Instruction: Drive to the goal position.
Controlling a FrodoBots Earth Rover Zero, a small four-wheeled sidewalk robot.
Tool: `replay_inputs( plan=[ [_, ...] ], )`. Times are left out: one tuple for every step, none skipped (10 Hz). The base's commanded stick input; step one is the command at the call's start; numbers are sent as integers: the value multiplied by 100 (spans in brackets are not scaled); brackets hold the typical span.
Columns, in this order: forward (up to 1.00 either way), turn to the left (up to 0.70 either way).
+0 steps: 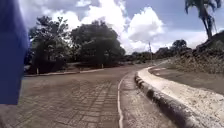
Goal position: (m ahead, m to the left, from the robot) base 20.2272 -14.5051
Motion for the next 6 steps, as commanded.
replay_inputs(
  plan=[
    [70, 0],
    [70, 0],
    [70, 0],
    [70, 0],
    [70, 0],
    [70, 0]
  ],
)
